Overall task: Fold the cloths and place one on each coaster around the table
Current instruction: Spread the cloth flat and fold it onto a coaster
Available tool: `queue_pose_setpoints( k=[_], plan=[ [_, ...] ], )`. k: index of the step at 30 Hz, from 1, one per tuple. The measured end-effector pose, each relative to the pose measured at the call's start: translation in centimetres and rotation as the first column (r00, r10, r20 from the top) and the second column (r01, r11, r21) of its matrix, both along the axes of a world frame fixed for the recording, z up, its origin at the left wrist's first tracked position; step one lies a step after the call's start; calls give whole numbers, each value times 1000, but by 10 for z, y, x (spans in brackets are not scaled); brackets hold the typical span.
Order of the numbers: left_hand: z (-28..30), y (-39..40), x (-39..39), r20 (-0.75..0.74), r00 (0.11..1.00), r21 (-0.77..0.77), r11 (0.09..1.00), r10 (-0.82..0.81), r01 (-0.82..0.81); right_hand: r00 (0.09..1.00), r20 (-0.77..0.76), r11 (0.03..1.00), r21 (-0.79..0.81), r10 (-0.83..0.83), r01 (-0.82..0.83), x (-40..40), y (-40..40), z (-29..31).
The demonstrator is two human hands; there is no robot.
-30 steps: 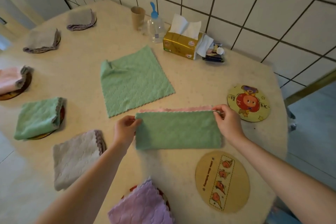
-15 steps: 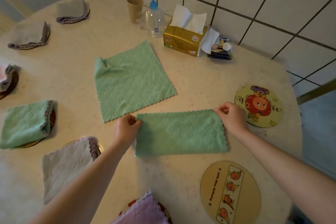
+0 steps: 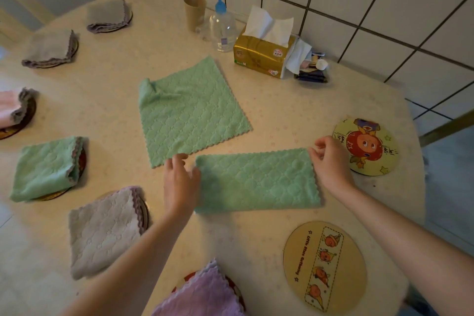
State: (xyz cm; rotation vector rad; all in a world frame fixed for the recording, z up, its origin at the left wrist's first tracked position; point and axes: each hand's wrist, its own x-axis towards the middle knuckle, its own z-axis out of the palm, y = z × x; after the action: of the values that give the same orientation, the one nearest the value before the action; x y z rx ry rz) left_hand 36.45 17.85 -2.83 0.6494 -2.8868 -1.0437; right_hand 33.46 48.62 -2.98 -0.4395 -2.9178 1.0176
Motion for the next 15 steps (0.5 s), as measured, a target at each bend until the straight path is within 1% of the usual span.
queue_pose_setpoints(
  k=[1, 2, 3, 4, 5, 6, 7, 8, 9, 12, 14, 15],
  plan=[
    [0, 4, 15, -77, 983, -108, 982, -165, 156, 996, -17, 994, 62, 93, -92, 15, -2, 4],
    [-3, 10, 31, -110, 924, -195, 920, -365, 340, 976, -11, 969, 123, 217, -214, 32, -7, 6],
    [-8, 18, 48, -87, 828, -246, 818, -553, 520, 937, 5, 924, 162, 350, -347, 51, -14, 6],
    [-15, 25, 64, -29, 713, -267, 693, -700, 670, 880, 19, 859, 208, 474, -467, 69, -21, 4],
    [-23, 33, 77, 39, 616, -275, 585, -787, 763, 813, 24, 776, 283, 582, -564, 85, -28, -3],
    [-31, 38, 88, 94, 562, -280, 520, -822, 807, 743, 44, 683, 361, 668, -636, 99, -33, -12],
    [-37, 41, 94, 133, 550, -287, 500, -824, 817, 689, 87, 601, 418, 720, -681, 108, -36, -20],
    [-41, 42, 98, 158, 563, -293, 506, -812, 812, 659, 128, 548, 450, 742, -705, 114, -36, -28],
    [-41, 41, 99, 168, 582, -288, 525, -796, 801, 647, 155, 522, 466, 747, -715, 119, -33, -33],
    [-41, 32, 104, 200, 616, -251, 567, -762, 784, 649, 187, 503, 488, 738, -713, 128, -14, -41],
    [-37, 22, 109, 241, 657, -261, 604, -714, 753, 670, 212, 524, 475, 711, -707, 132, -1, -35],
    [-36, 16, 111, 265, 687, -255, 638, -677, 726, 685, 219, 545, 461, 695, -700, 134, 4, -30]
  ],
)
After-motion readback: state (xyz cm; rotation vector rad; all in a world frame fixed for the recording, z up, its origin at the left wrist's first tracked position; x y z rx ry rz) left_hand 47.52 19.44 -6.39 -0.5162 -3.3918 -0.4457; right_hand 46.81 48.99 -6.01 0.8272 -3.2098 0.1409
